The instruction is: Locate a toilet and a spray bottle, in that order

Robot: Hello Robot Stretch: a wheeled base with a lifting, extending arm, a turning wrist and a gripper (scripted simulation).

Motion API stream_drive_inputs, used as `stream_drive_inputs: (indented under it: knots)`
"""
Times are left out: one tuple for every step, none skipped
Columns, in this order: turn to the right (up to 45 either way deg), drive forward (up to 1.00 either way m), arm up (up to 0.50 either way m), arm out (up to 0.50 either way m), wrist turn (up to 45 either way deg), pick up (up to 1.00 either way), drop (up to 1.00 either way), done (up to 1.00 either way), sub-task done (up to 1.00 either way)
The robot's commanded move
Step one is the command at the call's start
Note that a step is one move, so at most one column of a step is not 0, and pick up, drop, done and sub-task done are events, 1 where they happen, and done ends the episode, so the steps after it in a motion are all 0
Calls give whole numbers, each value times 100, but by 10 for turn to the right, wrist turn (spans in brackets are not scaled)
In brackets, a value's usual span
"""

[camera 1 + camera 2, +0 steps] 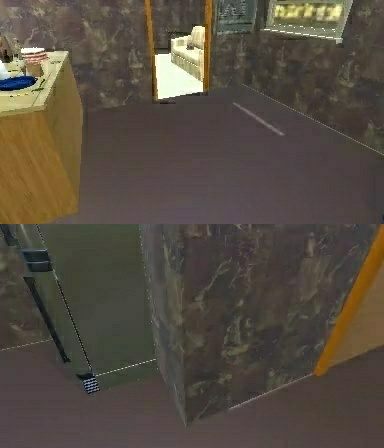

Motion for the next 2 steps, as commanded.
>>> stream_drive_inputs:
  knots:
    - [-300,0,0,0,0,0,0,0,0]
    - [0,100,0,0,0,0,0,0,0]
